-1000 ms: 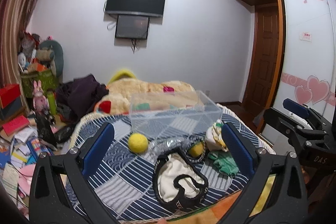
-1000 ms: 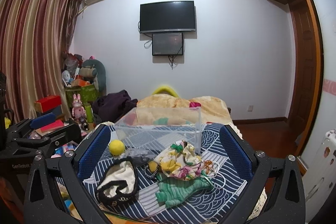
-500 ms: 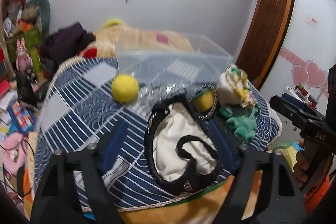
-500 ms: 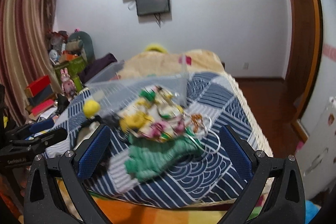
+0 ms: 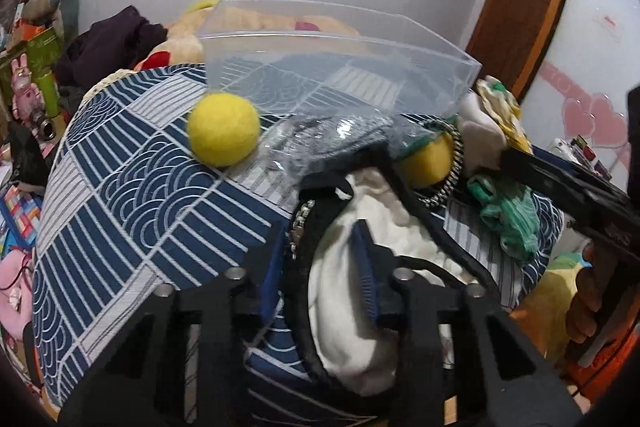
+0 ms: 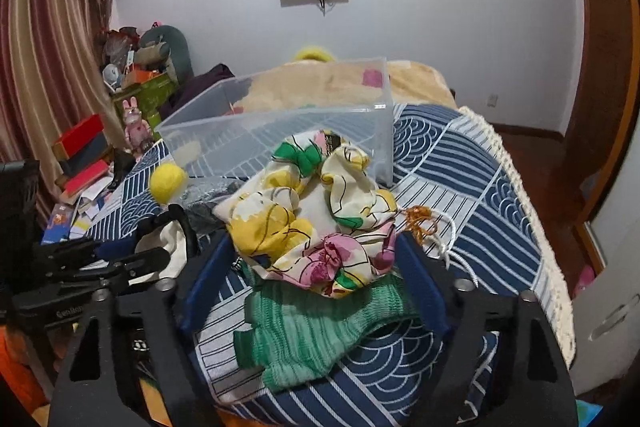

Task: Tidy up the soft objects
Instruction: 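Grasp the white strapped cloth with the left tool while the right tool grasps the floral fabric, then drop the white cloth into the box with the left tool while the right tool drops the floral fabric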

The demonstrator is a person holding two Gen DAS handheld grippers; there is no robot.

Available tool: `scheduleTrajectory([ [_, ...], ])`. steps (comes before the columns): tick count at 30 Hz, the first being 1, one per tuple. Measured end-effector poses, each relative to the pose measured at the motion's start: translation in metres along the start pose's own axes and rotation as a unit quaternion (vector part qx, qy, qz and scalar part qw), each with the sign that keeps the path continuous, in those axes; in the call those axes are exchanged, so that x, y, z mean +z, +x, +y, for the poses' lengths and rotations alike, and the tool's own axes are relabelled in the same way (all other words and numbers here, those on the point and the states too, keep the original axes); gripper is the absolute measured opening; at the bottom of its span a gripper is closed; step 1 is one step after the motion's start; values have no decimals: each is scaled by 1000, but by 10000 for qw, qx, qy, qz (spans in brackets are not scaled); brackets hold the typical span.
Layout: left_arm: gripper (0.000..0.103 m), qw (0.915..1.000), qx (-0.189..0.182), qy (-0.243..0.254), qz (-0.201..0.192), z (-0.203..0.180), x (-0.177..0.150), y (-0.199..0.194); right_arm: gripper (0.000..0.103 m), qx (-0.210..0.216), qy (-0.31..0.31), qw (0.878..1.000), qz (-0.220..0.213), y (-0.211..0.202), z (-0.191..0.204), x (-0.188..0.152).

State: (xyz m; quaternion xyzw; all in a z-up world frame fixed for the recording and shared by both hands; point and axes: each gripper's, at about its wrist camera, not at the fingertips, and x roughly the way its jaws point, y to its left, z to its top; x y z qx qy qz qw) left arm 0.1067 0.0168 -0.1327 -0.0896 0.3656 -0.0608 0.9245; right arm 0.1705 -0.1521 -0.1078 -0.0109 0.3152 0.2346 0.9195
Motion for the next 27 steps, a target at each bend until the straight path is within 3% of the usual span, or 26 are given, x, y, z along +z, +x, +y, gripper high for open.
scheduleTrajectory([
  [2, 29, 9999, 72, 109, -99, -3, -2, -4, 46, 36, 95, 9999, -4, -1, -5, -2],
  [8, 17, 9995, -29, 91, -308, -3, -5, -20, 30, -18, 95, 9998, -171, -14, -7, -1],
  [17, 14, 9960, -184, 286, -824, -14, 11, -61, 25, 5, 0, 9992, -395, -32, -4, 7],
  [19, 13, 9947, -162, 356, -946, -18, 15, -68, 12, -64, -48, 9986, -528, -37, -1, 8],
  [27, 12, 9889, -108, 433, -1421, -23, 43, -91, 9, -24, -104, 9963, -856, -52, 2, 26],
])
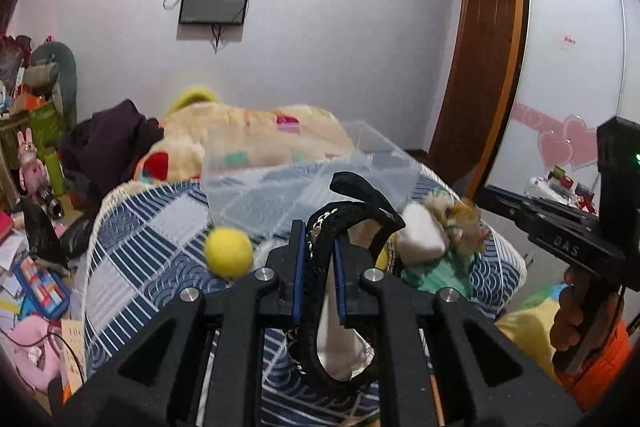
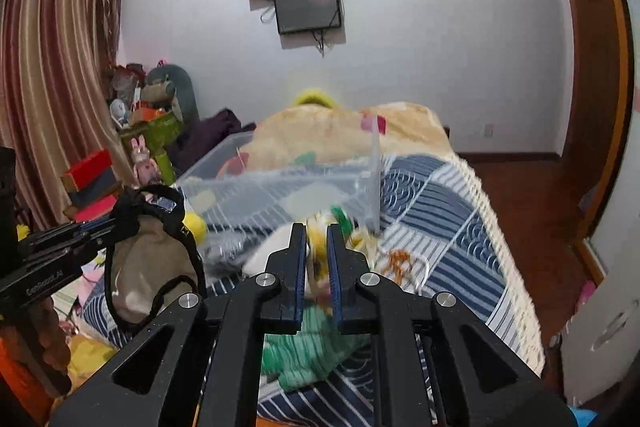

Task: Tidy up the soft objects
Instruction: 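Drop the white cloth into the box with the left tool while the right tool drops the floral fabric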

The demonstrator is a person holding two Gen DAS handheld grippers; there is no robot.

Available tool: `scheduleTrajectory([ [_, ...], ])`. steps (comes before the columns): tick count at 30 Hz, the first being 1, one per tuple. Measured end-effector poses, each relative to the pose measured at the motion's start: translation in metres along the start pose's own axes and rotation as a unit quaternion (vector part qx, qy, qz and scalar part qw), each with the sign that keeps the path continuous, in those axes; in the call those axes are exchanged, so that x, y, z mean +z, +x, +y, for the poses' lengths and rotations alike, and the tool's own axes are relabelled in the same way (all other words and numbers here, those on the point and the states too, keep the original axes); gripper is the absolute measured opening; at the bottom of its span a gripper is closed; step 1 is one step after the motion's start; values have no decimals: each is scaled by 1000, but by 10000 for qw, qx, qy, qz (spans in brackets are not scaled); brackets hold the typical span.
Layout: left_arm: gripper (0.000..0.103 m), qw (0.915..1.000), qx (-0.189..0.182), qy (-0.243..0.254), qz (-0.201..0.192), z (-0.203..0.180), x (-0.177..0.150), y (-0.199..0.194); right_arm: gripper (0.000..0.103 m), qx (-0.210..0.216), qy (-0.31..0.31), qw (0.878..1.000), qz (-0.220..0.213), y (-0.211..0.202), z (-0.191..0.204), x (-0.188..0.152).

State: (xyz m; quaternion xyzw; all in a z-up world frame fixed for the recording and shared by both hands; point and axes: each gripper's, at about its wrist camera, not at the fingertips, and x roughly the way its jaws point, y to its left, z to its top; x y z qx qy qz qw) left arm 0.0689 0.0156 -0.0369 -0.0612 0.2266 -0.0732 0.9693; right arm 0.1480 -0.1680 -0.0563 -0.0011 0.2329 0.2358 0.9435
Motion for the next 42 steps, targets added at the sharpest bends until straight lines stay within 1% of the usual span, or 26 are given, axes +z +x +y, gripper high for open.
scheduleTrajectory([
  [4, 12, 9999, -19, -112, -76, 6, 9, 0, 10, -86, -45, 9998, 147, 4, 0, -4],
  [6, 12, 9998, -25, -180, -96, 9, 10, 0, 29, -109, 10, 9994, 338, 11, -4, -8],
  [7, 12, 9997, -22, -209, -107, 11, 10, 0, 56, -61, 64, 9991, 425, 14, -6, -9],
  [8, 12, 9997, -13, -230, -122, 11, 9, -1, 77, 8, 128, 9987, 483, 18, -9, -10],
  [9, 12, 9996, -8, -242, -133, 12, 9, -1, 78, 60, 173, 9988, 458, 20, -10, -12],
  [10, 12, 9996, 1, -254, -146, 13, 9, -1, 78, 36, 176, 9989, 432, 23, -11, -12],
  [13, 12, 9995, 20, -272, -156, 14, 9, -1, 78, -19, 156, 9981, 603, 38, -12, -9],
  [15, 12, 9995, 28, -272, -171, 15, 10, 0, 76, -34, 208, 9972, 719, 48, -14, -8],
  [16, 12, 9995, 34, -264, -188, 16, 11, 0, 72, -22, 235, 9969, 749, 50, -15, -8],
  [17, 12, 9994, 41, -252, -214, 15, 13, -1, 62, -1, 289, 9963, 813, 56, -18, -7],
  [18, 12, 9994, 48, -242, -238, 15, 14, -1, 57, 29, 318, 9955, 893, 59, -19, -8],
  [20, 12, 9993, 59, -219, -290, 16, 18, -1, 32, 162, 413, 9935, 1045, 65, -22, -10],
  [22, 12, 9992, 69, -198, -343, 15, 21, -2, 23, 221, 470, 9927, 1091, 66, -23, -12],
  [24, 12, 9990, 83, -198, -398, 17, 25, -2, 19, 205, 409, 9941, 981, 59, -21, -12],
  [25, 12, 9988, 90, -200, -427, 17, 27, -2, 14, 198, 365, 9947, 936, 55, -19, -12],
  [28, 12, 9986, 110, -200, -486, 20, 34, 1, 13, 153, 293, 9970, 707, 40, -16, -6],
  [33, 12, 9979, 193, -199, -584, 25, 49, 8, 13, 282, 272, 9986, 351, 24, -13, 19],
  [37, 12, 9971, 223, -326, -647, 36, 64, 19, 13, 329, 123, 9993, 157, 27, -4, 41],
  [42, 12, 9956, 298, -541, -704, 50, 81, 33, 13, 333, -88, 9994, 58, 48, 8, 62],
])
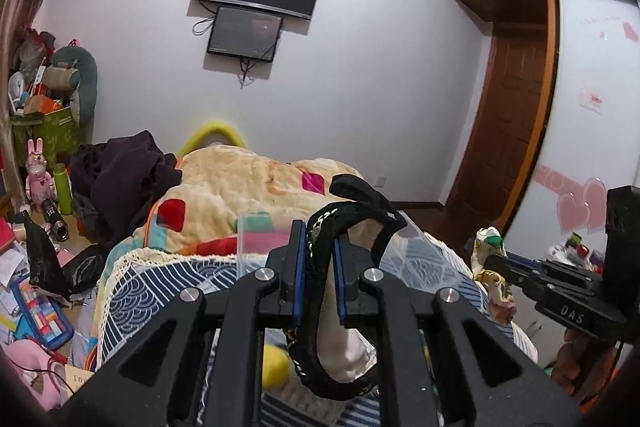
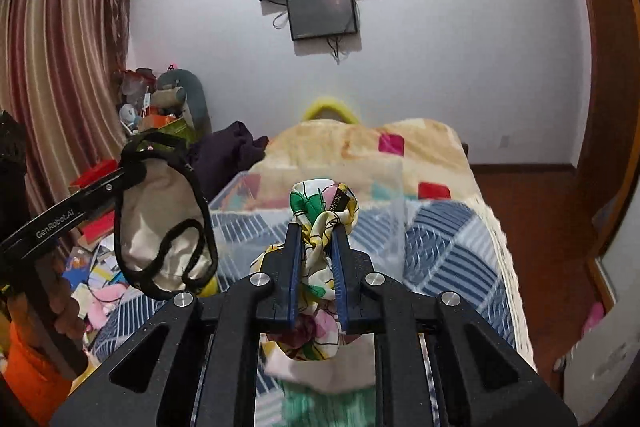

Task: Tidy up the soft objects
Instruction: 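Drop the white cloth into the box with the left tool while the right tool drops the floral fabric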

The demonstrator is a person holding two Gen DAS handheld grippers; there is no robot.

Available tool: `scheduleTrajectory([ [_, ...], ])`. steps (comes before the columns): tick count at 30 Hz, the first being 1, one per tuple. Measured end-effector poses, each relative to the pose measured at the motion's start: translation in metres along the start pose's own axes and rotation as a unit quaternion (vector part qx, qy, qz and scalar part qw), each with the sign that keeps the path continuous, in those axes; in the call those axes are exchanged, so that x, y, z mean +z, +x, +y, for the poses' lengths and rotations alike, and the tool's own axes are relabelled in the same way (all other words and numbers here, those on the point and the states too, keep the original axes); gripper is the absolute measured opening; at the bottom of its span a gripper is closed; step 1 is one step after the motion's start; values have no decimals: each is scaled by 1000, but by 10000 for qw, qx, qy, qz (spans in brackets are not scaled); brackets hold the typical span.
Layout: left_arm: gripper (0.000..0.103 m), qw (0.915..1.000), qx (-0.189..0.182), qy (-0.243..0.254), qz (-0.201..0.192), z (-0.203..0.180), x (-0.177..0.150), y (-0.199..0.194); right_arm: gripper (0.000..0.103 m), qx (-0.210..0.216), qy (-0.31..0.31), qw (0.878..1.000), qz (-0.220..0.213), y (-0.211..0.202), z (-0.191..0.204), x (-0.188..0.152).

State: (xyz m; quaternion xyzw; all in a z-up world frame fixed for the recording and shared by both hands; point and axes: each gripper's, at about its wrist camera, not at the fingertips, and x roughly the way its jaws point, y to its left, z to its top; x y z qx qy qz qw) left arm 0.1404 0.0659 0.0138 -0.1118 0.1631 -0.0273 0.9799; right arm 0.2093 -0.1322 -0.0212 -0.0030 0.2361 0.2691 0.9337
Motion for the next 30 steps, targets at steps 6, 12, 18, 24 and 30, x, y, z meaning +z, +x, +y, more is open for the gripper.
scheduleTrajectory([
  [6, 12, 9996, 261, -73, -59, 11, 13, 28, 13, -49, -183, 9997, 165, 35, 10, 18],
  [12, 12, 9992, 322, -151, 208, 21, 14, 63, 13, -113, -439, 9973, 574, 70, 15, 26],
  [18, 12, 9973, 393, -51, 623, 21, 9, 99, 13, -211, -630, 9915, 1118, 102, 9, 23],
  [24, 12, 9930, 471, 169, 1066, 19, 0, 131, 13, -175, -635, 9833, 1695, 129, -1, 16],
  [30, 12, 9842, 498, 260, 1681, 18, -16, 152, 22, -306, -811, 9786, 1869, 128, -2, 11],
])
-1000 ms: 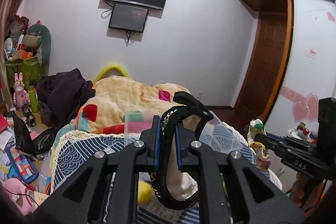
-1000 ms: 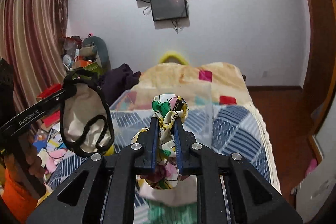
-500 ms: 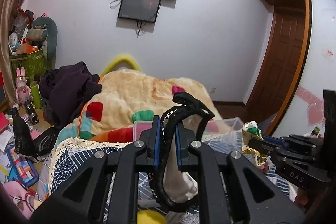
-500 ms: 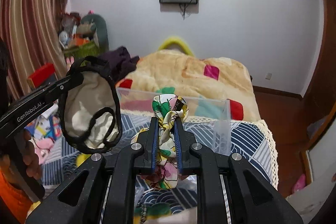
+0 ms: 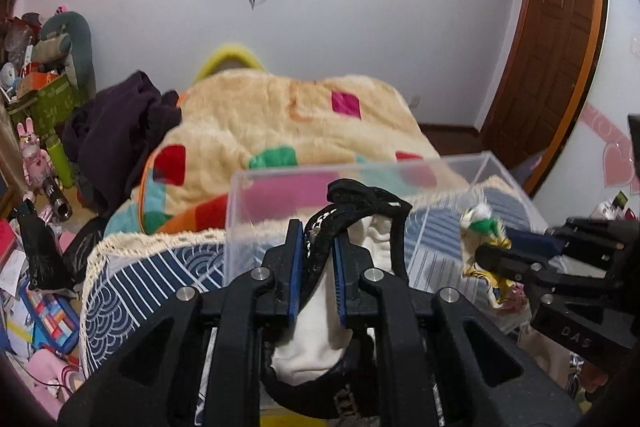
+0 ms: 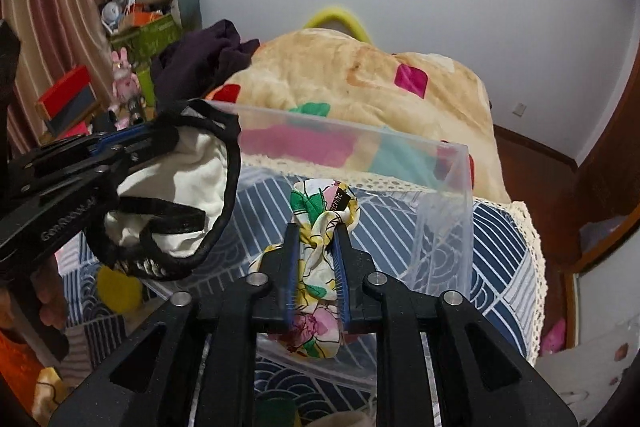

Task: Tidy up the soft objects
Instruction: 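Drop the white cloth into the box with the left tool while the right tool drops the floral fabric, then grasp the yellow felt ball with the left tool while the right tool grasps the white cloth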

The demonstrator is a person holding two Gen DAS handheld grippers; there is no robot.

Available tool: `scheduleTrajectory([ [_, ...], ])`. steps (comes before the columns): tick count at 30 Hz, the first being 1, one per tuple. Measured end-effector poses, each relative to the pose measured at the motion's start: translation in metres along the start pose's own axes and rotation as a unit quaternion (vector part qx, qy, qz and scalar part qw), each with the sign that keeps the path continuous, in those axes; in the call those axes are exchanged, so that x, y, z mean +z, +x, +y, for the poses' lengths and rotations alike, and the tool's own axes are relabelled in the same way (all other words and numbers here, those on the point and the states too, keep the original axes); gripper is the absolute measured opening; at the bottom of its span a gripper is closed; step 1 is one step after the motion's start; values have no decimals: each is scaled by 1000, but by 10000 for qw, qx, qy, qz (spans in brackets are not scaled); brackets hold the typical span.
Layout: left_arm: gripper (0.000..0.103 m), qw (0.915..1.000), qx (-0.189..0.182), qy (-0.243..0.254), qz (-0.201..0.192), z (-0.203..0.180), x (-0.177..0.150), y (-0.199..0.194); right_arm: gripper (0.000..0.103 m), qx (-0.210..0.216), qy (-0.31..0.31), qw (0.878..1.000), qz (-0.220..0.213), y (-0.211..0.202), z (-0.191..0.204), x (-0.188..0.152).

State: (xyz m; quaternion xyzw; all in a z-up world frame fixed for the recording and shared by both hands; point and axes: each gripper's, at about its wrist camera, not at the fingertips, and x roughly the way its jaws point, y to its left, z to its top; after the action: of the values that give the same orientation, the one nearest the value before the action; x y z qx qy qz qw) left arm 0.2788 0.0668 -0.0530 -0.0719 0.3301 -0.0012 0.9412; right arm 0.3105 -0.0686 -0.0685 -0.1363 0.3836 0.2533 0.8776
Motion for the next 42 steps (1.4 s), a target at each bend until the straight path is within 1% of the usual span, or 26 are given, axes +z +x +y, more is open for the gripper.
scheduleTrajectory([
  [2, 12, 9999, -47, -11, 132, 0, -3, 3, 30, -73, 10, 10000, -43, -4, -1, -2],
  [4, 15, 9997, -86, -32, 211, -1, -6, 3, 32, -28, 79, 9999, -94, -8, -5, -2],
  [6, 21, 9997, -95, -26, 229, -1, -7, 1, 34, 20, 151, 9997, -166, -14, -8, -3],
  [7, 22, 9997, -102, -14, 214, -2, -7, -2, 36, 28, 176, 9996, -221, -16, -9, -3],
  [9, 33, 9997, -168, 1, 149, -3, -7, -11, 43, 16, 210, 9990, -384, -27, -11, -5],
  [10, 38, 9998, -200, 1, 97, -4, -7, -17, 49, 12, 231, 9986, -482, -34, -13, -5],
  [11, 49, 9998, -208, 0, 44, -5, -6, -22, 55, 26, 252, 9982, -550, -36, -14, -4],
  [12, 57, 9998, -206, 3, -60, -6, -5, -30, 56, 51, 290, 9974, -663, -44, -16, -5],
  [16, 63, 9990, -204, 140, -380, -12, -3, -59, 57, 113, 418, 9949, -907, -62, -18, -7],
  [18, 72, 9984, -204, 185, -500, -13, -3, -72, 58, 135, 434, 9937, -1027, -72, -18, -9],
  [19, 74, 9979, -212, 200, -575, -14, -3, -79, 60, 138, 437, 9930, -1086, -76, -17, -10],
  [20, 76, 9974, -224, 208, -657, -14, -4, -87, 67, 144, 437, 9922, -1156, -81, -16, -12],
  [22, 76, 9967, -231, 239, -746, -15, -6, -98, 75, 104, 398, 9902, -1336, -91, -13, -18],
  [23, 78, 9963, -248, 247, -787, -15, -9, -105, 75, 58, 363, 9894, -1407, -95, -11, -21],
  [24, 84, 9960, -260, 246, -815, -15, -10, -109, 75, 30, 334, 9888, -1453, -98, -8, -23],
  [26, 91, 9952, -251, 235, -912, -13, -17, -118, 76, 21, 310, 9878, -1526, -103, -5, -29],
  [27, 93, 9950, -221, 249, -946, -13, -21, -122, 78, 37, 309, 9875, -1542, -105, -4, -33],
  [28, 93, 9949, -195, 270, -957, -13, -24, -124, 82, 54, 305, 9873, -1556, -106, -2, -37],
  [32, 95, 9955, -84, 323, -892, -12, -42, -126, 83, -27, 271, 9877, -1537, -105, 1, -53],
  [37, 95, 9980, -39, 317, -551, -6, -69, -111, 84, 20, 350, 9918, -1231, -92, 1, -77],
  [42, 95, 9998, -19, 163, -137, 5, -95, -89, 83, 111, 498, 9947, -889, -77, -1, -98],
])
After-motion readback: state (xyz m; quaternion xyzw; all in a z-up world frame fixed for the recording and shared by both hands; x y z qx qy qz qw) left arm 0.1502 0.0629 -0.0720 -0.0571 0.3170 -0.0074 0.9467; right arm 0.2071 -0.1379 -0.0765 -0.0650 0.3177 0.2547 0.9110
